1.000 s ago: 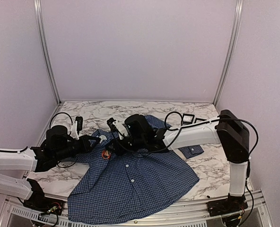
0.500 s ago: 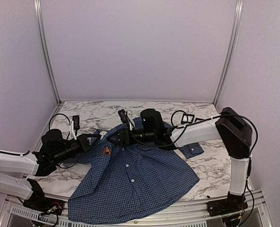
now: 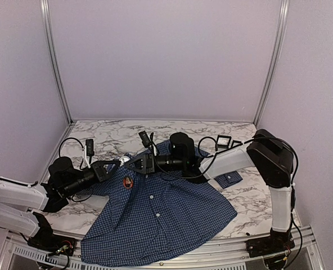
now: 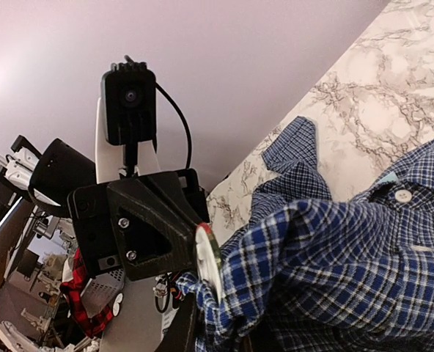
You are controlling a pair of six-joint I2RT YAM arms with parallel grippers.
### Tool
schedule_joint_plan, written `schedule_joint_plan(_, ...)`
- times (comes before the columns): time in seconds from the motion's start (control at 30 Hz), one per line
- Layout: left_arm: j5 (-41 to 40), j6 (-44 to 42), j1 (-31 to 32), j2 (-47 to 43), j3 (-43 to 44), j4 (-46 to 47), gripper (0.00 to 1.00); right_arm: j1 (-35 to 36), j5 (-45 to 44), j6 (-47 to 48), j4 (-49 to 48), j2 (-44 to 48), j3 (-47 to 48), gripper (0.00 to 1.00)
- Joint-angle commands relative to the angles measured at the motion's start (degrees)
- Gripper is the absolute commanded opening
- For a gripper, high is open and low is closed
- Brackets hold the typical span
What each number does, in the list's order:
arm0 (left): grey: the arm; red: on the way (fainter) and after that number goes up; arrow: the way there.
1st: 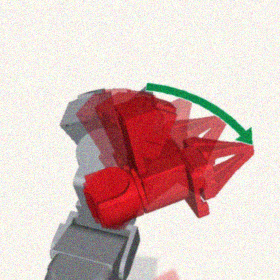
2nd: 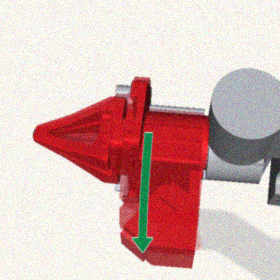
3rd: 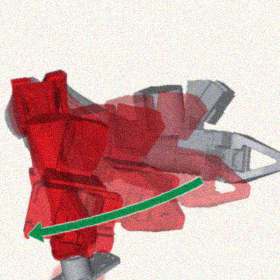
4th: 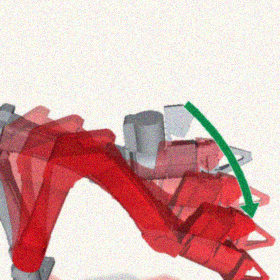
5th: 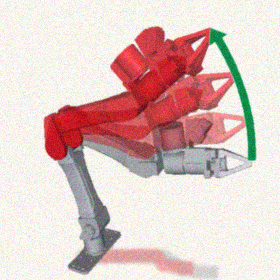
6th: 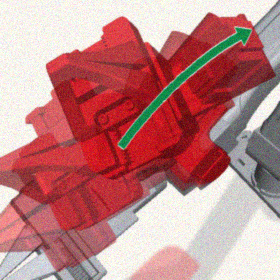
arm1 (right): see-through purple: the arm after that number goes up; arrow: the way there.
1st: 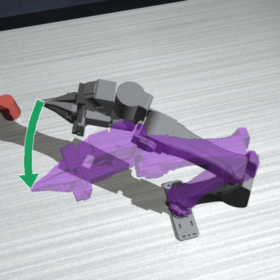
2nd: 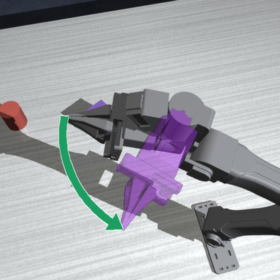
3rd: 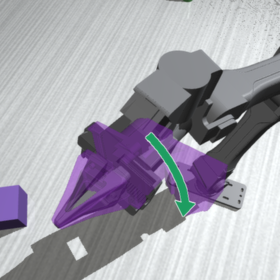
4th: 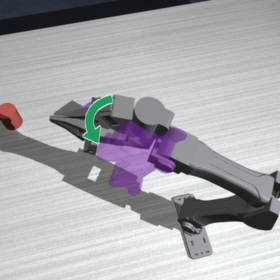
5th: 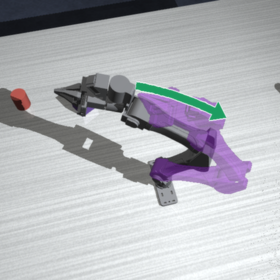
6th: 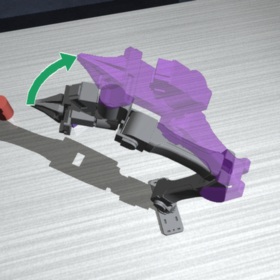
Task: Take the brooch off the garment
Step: Pass from the left arm to the right, then pass from the right arm to the left
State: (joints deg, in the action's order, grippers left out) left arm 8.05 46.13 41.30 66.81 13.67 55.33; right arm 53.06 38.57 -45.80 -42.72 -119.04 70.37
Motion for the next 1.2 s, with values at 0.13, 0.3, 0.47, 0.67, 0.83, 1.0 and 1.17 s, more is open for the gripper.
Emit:
schedule_joint_plan(0.13, 0.26, -0.19, 0.10, -2.87, -0.13, -1.11, 0.04, -0.24, 2.57, -0.30, -3.95, -0.67, 0.03, 0.00)
schedule_joint_plan(0.3, 0.15, -6.65, -0.44, -10.36, 3.28, -17.92, 0.23, -0.47, 4.99, 4.59, 0.46, -0.48, 0.47, 0.00)
schedule_joint_plan(0.47, 3.24, -20.23, -2.30, -15.62, 12.98, -41.11, 0.24, -0.85, 7.00, 12.53, 8.26, 0.32, 2.10, 0.00)
schedule_joint_plan(0.67, 10.27, -34.60, -3.05, -9.68, 26.49, -64.55, 0.20, -0.90, 7.62, 23.60, 19.24, 1.50, 5.12, 0.00)
schedule_joint_plan(0.83, 15.01, -41.90, -3.07, -1.75, 36.19, -77.30, 0.17, -0.90, 8.26, 29.30, 24.09, 1.65, 7.06, 0.00)
schedule_joint_plan(1.0, 15.60, -45.77, -3.07, 3.95, 42.21, -84.97, 0.15, -0.94, 10.13, 32.33, 26.05, 1.40, 8.06, 0.00)
schedule_joint_plan(1.17, 15.17, -49.22, -3.07, 6.78, 44.42, -87.20, 0.14, -0.85, 12.06, 35.71, 28.43, 1.58, 8.76, 0.00)
